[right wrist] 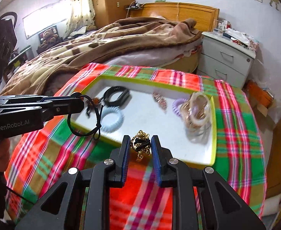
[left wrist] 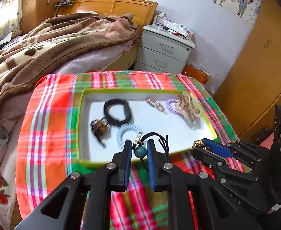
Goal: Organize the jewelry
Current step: 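Carry both items into the box lid and open both tools to release them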
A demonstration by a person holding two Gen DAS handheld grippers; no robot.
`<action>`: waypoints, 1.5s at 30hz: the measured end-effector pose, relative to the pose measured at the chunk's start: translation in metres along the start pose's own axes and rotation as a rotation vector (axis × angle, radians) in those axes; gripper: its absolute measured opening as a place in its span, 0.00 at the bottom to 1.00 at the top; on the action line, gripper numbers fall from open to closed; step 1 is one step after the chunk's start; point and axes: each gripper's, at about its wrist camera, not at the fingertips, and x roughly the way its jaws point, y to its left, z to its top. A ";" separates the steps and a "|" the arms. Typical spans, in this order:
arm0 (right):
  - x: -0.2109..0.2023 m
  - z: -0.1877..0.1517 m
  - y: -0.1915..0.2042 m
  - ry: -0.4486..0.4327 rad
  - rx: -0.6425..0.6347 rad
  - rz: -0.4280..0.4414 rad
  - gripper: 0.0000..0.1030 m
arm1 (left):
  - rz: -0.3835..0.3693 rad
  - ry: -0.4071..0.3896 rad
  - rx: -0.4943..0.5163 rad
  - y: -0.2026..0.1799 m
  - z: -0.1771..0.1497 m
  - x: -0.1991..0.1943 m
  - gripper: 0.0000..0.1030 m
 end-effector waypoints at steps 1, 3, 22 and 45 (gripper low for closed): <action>0.003 0.003 -0.003 0.004 0.005 -0.002 0.22 | 0.000 0.001 0.003 -0.001 0.004 0.003 0.16; 0.011 0.009 -0.009 0.013 0.017 -0.013 0.22 | 0.001 0.001 0.016 -0.005 0.014 0.012 0.16; 0.062 0.015 -0.034 0.089 0.047 -0.062 0.22 | 0.034 0.103 0.052 -0.011 0.052 0.106 0.16; 0.071 0.013 -0.040 0.108 0.075 -0.090 0.22 | 0.062 0.128 0.060 -0.015 0.052 0.121 0.29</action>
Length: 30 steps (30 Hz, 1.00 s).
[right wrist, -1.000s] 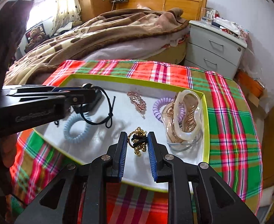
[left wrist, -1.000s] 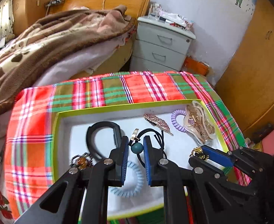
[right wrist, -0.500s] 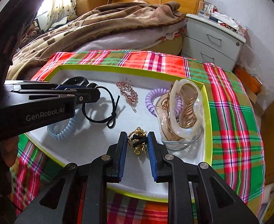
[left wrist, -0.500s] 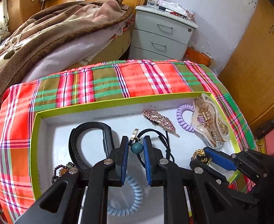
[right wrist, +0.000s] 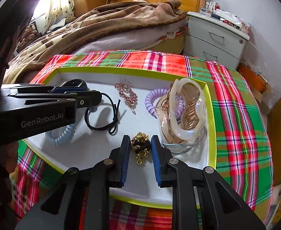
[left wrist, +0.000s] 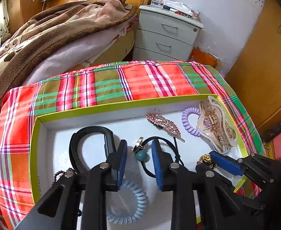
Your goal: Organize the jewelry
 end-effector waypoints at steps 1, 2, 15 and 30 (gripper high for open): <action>0.000 0.000 0.000 -0.002 0.002 0.000 0.23 | -0.002 0.001 -0.003 0.000 0.000 0.000 0.29; -0.001 0.000 0.000 -0.005 0.004 0.001 0.25 | -0.004 0.003 -0.005 0.001 0.000 -0.001 0.29; -0.026 -0.004 -0.001 -0.079 0.056 0.037 0.38 | 0.016 -0.060 -0.018 0.001 -0.007 -0.036 0.41; -0.089 -0.036 0.025 -0.213 0.124 0.033 0.39 | 0.163 -0.204 -0.057 -0.003 -0.074 -0.111 0.44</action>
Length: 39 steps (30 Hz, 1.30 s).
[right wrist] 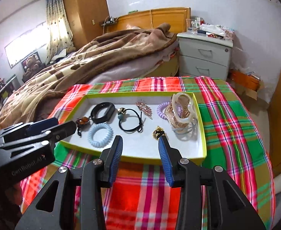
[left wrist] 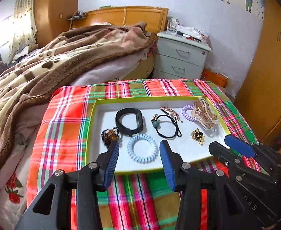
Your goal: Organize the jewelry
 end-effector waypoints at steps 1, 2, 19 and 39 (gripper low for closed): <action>-0.004 -0.001 0.002 -0.007 -0.002 -0.005 0.39 | 0.016 -0.007 0.000 0.000 -0.003 -0.004 0.44; -0.008 -0.004 0.004 -0.016 -0.002 -0.013 0.39 | 0.027 -0.013 0.002 0.000 -0.006 -0.007 0.44; -0.037 -0.028 0.018 -0.064 0.000 -0.041 0.39 | 0.077 -0.039 -0.009 0.000 -0.047 -0.036 0.44; -0.039 -0.031 0.024 -0.066 -0.010 -0.042 0.39 | 0.089 -0.016 -0.014 0.000 -0.060 -0.038 0.44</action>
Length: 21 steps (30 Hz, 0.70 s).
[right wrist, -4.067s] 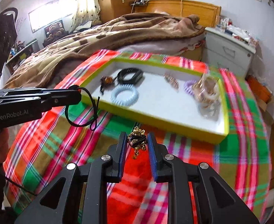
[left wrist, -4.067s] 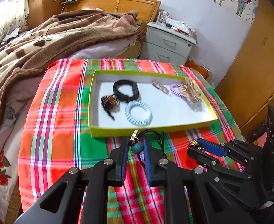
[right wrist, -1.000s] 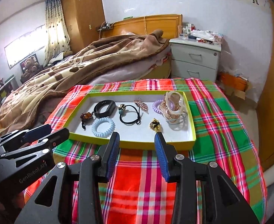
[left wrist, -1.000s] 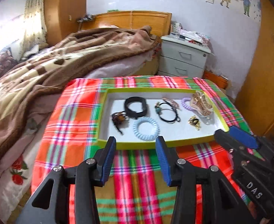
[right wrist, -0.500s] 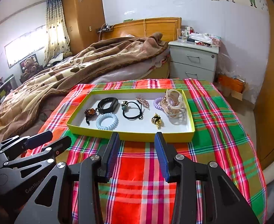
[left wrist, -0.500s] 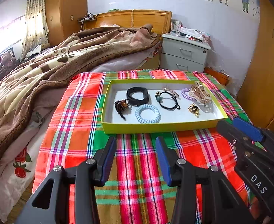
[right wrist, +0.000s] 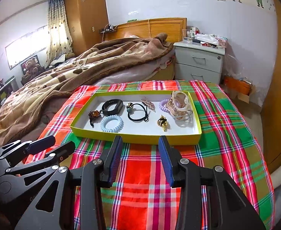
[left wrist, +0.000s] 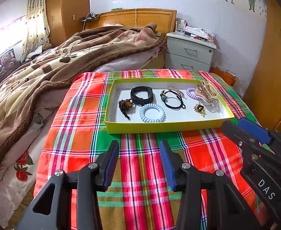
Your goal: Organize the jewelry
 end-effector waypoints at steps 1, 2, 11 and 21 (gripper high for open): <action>0.000 0.000 0.000 0.001 0.000 0.000 0.39 | 0.001 -0.004 0.004 -0.001 0.000 -0.001 0.44; 0.000 0.000 0.000 0.000 -0.001 0.001 0.39 | 0.001 -0.005 0.007 -0.001 0.000 -0.001 0.44; 0.000 0.000 0.001 0.000 0.000 0.000 0.39 | 0.015 -0.003 0.022 -0.005 0.000 0.000 0.44; -0.001 0.000 0.001 0.000 -0.001 0.000 0.39 | 0.001 0.003 0.019 -0.004 -0.001 0.000 0.44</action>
